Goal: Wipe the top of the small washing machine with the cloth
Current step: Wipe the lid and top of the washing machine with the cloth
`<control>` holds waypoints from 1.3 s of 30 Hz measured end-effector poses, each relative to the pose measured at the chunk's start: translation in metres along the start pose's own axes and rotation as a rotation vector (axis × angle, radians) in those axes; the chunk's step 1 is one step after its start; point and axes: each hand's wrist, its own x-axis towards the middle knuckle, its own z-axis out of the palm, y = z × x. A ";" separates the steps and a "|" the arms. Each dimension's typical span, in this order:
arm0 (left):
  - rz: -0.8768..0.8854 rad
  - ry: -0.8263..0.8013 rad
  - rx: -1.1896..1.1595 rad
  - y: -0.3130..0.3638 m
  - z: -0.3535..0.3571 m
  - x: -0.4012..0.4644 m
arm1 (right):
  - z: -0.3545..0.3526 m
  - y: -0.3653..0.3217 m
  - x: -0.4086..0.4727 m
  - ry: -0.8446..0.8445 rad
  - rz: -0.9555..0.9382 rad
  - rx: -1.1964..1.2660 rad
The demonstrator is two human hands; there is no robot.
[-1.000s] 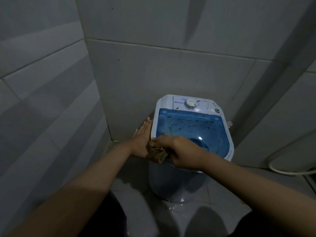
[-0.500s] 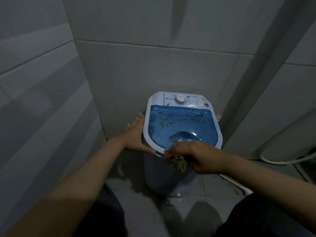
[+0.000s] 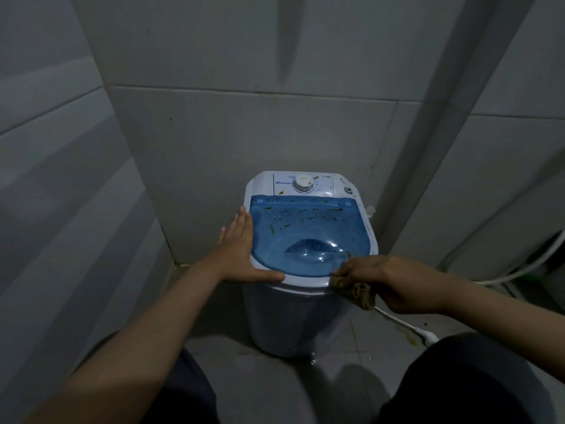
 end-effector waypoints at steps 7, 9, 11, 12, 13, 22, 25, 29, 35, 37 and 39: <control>-0.017 -0.036 0.004 -0.001 0.001 0.003 | -0.042 0.036 0.020 0.375 0.282 0.254; -0.026 -0.041 0.012 0.000 0.000 0.004 | -0.049 0.049 0.044 0.545 0.361 0.156; -0.036 -0.048 0.021 0.001 0.000 0.004 | -0.054 0.061 0.071 0.620 0.456 0.095; -0.038 -0.052 0.026 0.001 0.000 0.004 | -0.055 0.065 0.084 0.634 0.487 0.110; -0.037 -0.059 0.030 0.002 -0.001 0.003 | -0.056 0.069 0.096 0.637 0.515 0.128; -0.029 -0.073 0.030 0.004 -0.003 0.001 | -0.051 0.105 0.155 0.451 0.569 0.051; -0.026 -0.080 0.026 0.004 -0.004 0.001 | -0.051 0.104 0.145 0.475 0.551 0.059; -0.027 -0.085 0.030 0.005 -0.005 0.001 | -0.048 0.102 0.129 0.445 0.618 0.032; -0.023 -0.098 0.016 0.009 -0.005 0.001 | -0.042 0.095 0.100 0.445 0.666 0.055; -0.029 -0.096 0.021 0.008 -0.006 0.000 | -0.040 0.088 0.095 0.450 0.647 0.054; -0.037 -0.096 0.023 0.008 -0.007 0.000 | -0.036 0.080 0.090 0.444 0.634 0.031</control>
